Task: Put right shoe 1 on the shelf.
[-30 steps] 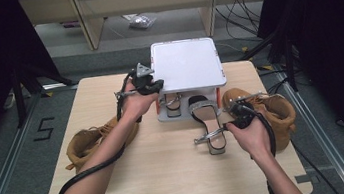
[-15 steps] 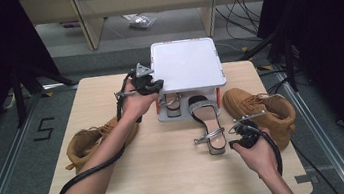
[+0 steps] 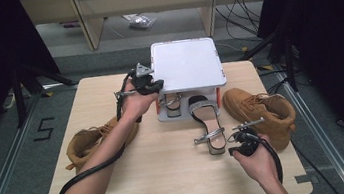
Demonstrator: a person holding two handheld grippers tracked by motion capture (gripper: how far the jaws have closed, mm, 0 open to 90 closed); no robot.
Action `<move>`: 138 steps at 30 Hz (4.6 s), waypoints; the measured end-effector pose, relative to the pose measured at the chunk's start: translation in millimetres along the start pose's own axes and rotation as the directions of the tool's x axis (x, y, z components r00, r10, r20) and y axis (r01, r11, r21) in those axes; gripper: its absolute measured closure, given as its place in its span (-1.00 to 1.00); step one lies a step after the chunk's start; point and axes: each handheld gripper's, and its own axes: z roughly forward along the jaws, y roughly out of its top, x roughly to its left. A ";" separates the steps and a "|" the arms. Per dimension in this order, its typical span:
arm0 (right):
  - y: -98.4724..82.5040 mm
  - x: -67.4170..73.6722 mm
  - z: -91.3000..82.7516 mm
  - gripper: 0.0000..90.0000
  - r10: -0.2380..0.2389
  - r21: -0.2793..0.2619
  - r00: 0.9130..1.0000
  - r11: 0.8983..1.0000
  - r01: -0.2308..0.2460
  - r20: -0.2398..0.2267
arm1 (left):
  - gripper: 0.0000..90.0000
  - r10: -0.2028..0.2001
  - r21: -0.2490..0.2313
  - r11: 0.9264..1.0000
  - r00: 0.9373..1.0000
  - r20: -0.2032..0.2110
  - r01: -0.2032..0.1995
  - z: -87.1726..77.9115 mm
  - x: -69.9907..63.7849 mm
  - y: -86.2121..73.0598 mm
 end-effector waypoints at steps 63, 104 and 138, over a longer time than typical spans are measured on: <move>47.9 37.6 31.8 1.00 -0.093 -0.165 0.995 0.982 0.095 0.023 | 1.00 0.051 -0.007 0.999 0.999 0.001 -0.051 1.3 1.6 2.3; 99.4 35.1 48.9 1.00 -0.091 -0.236 0.988 0.965 0.117 0.121 | 1.00 0.004 0.007 1.000 1.000 -0.005 -0.004 0.5 -1.4 1.9; 127.4 28.0 74.1 1.00 -0.071 -0.246 0.985 0.963 0.110 0.160 | 1.00 0.008 0.019 1.000 1.000 0.000 -0.008 -0.2 -0.2 2.5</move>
